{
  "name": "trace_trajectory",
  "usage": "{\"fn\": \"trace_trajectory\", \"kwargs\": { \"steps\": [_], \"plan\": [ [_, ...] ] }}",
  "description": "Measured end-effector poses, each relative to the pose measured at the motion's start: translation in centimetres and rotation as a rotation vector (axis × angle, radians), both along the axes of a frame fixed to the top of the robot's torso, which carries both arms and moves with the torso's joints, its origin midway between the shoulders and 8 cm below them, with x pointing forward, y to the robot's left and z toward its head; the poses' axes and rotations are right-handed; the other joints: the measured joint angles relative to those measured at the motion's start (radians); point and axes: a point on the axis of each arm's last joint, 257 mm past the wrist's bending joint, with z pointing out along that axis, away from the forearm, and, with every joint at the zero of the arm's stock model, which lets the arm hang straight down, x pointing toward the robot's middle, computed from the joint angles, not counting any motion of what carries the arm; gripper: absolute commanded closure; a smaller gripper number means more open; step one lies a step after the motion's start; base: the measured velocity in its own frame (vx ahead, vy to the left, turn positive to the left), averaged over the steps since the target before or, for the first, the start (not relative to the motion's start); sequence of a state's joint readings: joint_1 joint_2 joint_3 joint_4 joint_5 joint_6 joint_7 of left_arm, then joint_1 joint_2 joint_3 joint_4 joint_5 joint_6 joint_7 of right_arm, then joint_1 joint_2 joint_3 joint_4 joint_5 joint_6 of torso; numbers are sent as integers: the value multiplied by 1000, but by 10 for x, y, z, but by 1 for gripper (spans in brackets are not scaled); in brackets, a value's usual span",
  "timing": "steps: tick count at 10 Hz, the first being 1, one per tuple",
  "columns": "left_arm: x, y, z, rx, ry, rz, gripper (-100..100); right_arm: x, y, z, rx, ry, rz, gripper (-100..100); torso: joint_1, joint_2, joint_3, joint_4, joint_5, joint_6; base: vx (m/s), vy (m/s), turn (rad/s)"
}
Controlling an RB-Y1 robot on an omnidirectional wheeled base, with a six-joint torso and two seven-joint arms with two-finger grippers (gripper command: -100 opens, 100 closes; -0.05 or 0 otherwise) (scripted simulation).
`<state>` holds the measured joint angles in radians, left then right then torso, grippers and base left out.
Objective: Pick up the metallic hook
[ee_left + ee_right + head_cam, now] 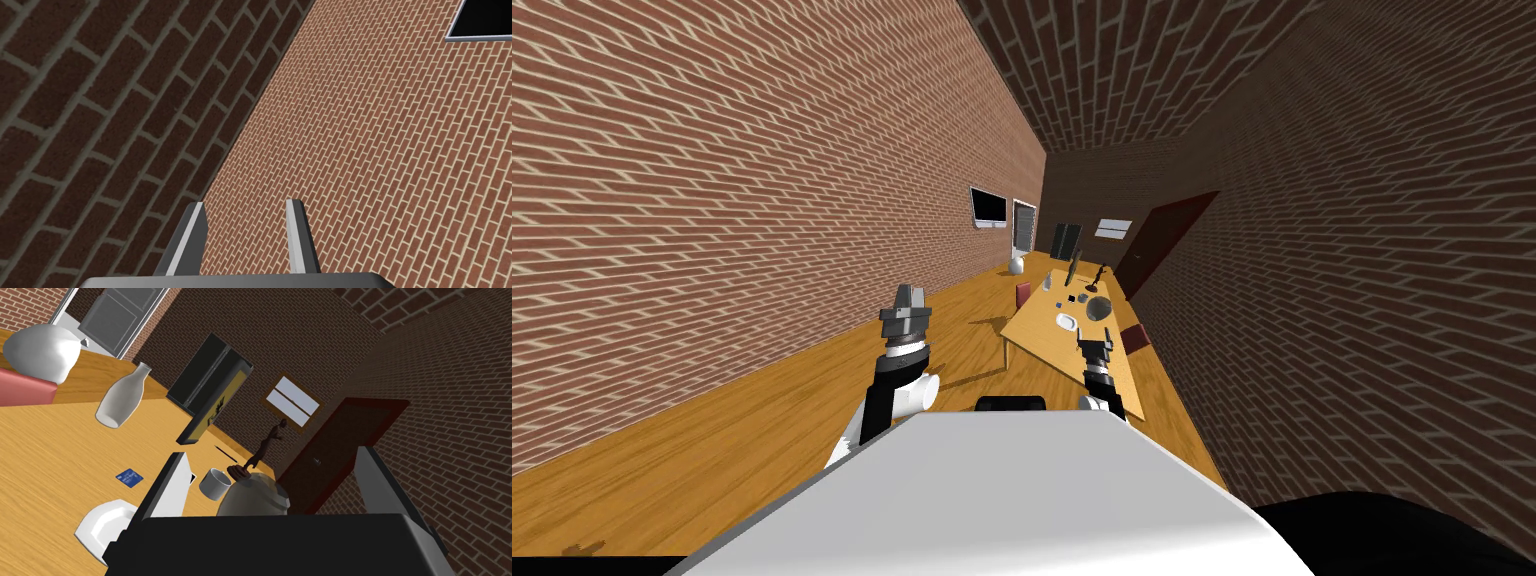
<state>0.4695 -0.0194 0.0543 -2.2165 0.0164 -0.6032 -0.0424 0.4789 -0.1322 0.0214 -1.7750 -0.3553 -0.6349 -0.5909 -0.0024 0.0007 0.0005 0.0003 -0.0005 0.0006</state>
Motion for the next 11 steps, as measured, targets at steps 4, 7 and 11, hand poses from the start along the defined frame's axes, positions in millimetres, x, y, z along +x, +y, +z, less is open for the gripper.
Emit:
{"fn": "trace_trajectory", "kwargs": {
  "steps": [4,7,11],
  "plan": [
    [0,0,0,0,0,0,0,-4,-17,-29,130,18,2,-100,1,-1,0,0,0,-1,-18,-17,126],
    [0,0,0,0,0,0,0,-6,-32,-52,235,28,-5,-100,0,0,0,0,0,0,-20,-18,127],
    [0,0,0,0,0,0,0,-17,-55,-78,367,31,-24,-100,0,0,0,0,0,0,-20,-20,200]
  ]
}}
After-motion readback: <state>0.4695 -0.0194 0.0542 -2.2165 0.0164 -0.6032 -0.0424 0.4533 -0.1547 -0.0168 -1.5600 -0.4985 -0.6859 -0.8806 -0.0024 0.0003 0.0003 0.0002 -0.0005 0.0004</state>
